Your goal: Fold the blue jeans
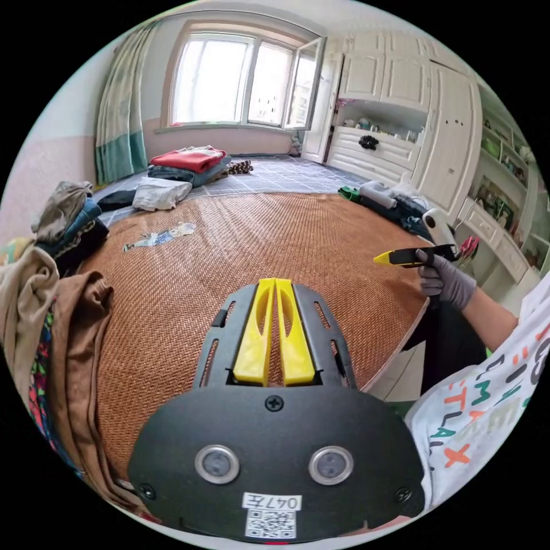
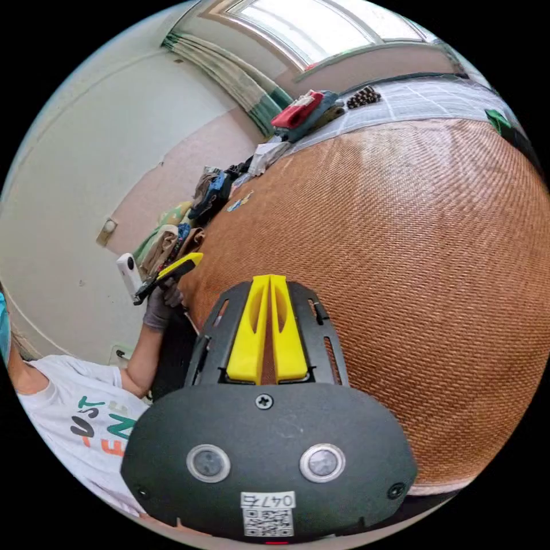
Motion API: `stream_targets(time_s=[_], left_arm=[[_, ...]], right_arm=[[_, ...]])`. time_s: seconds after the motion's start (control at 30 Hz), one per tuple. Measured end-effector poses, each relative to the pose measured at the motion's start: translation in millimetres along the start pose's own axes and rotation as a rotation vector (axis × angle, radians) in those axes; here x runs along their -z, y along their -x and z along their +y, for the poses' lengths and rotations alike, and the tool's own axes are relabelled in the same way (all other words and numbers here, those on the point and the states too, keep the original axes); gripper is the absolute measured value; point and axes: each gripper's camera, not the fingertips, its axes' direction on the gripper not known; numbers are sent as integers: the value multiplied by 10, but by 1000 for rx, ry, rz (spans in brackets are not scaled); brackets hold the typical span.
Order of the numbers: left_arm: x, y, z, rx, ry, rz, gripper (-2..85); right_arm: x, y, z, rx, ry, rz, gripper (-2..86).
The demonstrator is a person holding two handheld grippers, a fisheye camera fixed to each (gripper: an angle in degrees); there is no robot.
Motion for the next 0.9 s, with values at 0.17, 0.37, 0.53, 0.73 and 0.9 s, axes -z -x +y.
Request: stream_targets(time_s=[0.17,0.37,0.53,0.73,0.9], left_arm=[[1,-204,-264,-81,39,-53,-10],[-43,-250,-677,-127,75,-70,-10],[46,-24,-1426,-153,56,15,-10],[-400,447,-1637,-130,89,8,-10],[-543,678,-1507,-106,134,88,-10]], right_arm=[[-137,318,417,104,86,258,-6],[-392,734,769,182,158,361,-6],[-510,915,1086,185,175,360,-5],[-602,1173,1503,189,179,365,-4],[1464,983,2145,64,-198,538,40]])
